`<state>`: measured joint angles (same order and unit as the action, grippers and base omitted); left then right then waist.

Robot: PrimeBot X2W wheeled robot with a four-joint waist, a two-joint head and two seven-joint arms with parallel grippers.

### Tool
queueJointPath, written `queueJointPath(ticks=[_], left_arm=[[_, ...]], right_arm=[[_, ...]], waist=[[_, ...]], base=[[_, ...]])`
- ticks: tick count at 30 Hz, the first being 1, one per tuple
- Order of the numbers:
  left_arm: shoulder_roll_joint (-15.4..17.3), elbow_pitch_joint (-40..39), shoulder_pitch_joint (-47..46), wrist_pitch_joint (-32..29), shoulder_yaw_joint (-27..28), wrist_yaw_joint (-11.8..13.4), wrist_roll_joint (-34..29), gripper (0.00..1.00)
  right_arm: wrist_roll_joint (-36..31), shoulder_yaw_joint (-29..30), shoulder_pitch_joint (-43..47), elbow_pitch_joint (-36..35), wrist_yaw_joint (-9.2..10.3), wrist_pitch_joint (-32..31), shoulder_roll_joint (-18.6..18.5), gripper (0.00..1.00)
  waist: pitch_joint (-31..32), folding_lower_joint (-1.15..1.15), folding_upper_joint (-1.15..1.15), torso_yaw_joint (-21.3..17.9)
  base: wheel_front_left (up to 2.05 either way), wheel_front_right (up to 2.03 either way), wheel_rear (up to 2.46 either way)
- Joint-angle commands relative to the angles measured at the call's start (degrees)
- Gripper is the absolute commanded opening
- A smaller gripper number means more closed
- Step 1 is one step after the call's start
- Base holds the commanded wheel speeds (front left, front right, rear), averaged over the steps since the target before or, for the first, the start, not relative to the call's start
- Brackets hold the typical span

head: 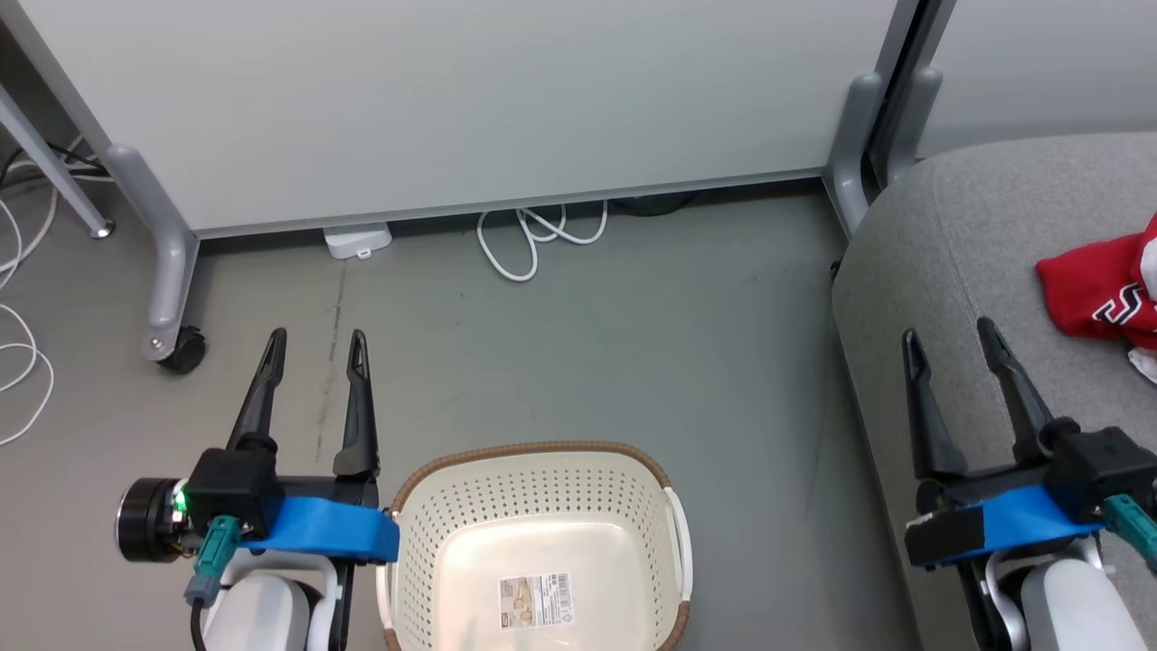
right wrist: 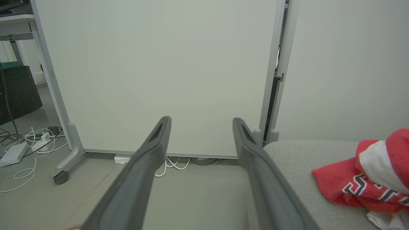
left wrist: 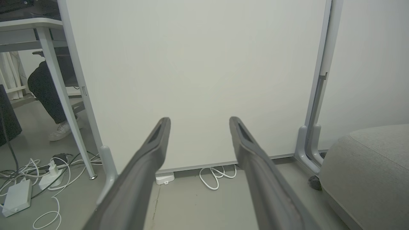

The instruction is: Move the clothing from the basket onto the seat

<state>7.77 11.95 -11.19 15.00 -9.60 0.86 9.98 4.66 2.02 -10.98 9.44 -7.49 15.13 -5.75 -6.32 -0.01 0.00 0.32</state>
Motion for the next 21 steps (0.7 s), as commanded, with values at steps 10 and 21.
queueJointPath(ticks=[10,21], left_arm=[[-3.0,0.9,6.0,0.3,4.3,-3.2,-2.2,1.00],[-4.2,3.3,7.3,0.3,6.3,-4.9,-3.5,1.00]], right_arm=[[0.8,1.1,7.2,1.9,-0.01,0.0,1.7,1.00],[1.3,0.7,8.9,4.1,-0.01,0.0,2.5,1.00]], waist=[[4.2,0.01,0.00,1.6],[5.8,0.01,0.00,2.1]], base=[[0.00,0.00,0.00],[0.00,0.00,0.00]])
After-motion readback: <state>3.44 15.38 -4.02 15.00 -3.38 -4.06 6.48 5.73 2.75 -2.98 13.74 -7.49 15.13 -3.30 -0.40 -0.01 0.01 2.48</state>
